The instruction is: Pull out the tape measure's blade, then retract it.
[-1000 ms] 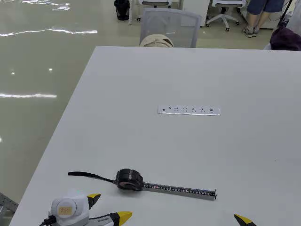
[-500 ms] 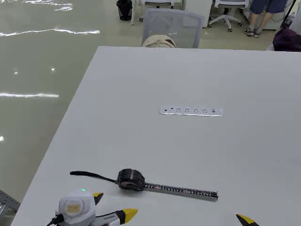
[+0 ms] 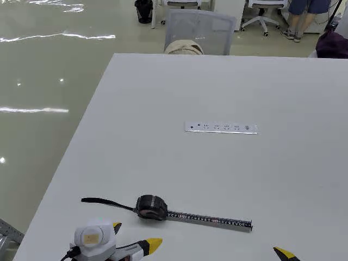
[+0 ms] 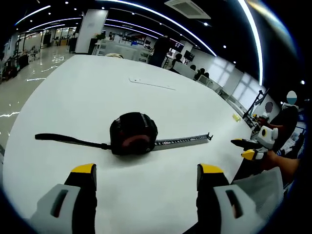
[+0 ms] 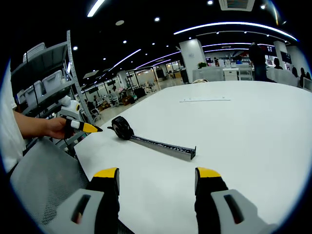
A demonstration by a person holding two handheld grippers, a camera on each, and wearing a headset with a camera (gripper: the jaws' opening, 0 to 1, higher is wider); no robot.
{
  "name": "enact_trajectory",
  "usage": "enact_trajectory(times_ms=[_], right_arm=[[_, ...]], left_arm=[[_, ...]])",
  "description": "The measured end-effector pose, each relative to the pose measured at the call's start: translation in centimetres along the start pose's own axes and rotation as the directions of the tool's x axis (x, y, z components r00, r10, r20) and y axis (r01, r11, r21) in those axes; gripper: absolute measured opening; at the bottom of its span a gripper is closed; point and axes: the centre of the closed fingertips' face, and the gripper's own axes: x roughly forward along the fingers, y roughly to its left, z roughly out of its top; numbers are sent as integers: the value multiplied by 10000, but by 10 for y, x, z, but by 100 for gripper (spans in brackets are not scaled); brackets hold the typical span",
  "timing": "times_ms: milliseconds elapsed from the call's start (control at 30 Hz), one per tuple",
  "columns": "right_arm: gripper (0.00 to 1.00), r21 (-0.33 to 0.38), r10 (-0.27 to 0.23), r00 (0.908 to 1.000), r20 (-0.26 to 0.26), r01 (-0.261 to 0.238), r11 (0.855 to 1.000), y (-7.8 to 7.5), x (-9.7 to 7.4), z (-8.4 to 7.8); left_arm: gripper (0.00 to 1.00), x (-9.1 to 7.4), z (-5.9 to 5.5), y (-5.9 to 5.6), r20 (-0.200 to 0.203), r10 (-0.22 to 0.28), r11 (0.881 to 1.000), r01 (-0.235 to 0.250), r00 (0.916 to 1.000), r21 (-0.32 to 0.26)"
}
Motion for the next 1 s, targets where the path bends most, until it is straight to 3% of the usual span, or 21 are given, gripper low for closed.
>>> enact_trajectory(times_ms=[400, 1000], right_arm=[[64, 55, -28, 10000, -40, 29, 10000, -1, 2, -1], [64, -171, 134, 9996, -240, -138, 9998, -6, 13, 1]], left_arm=[[85, 11, 6, -1, 54, 408, 9992, -408, 9992, 23], [82, 26, 5, -2, -147, 675, 9977, -675, 9976, -27]])
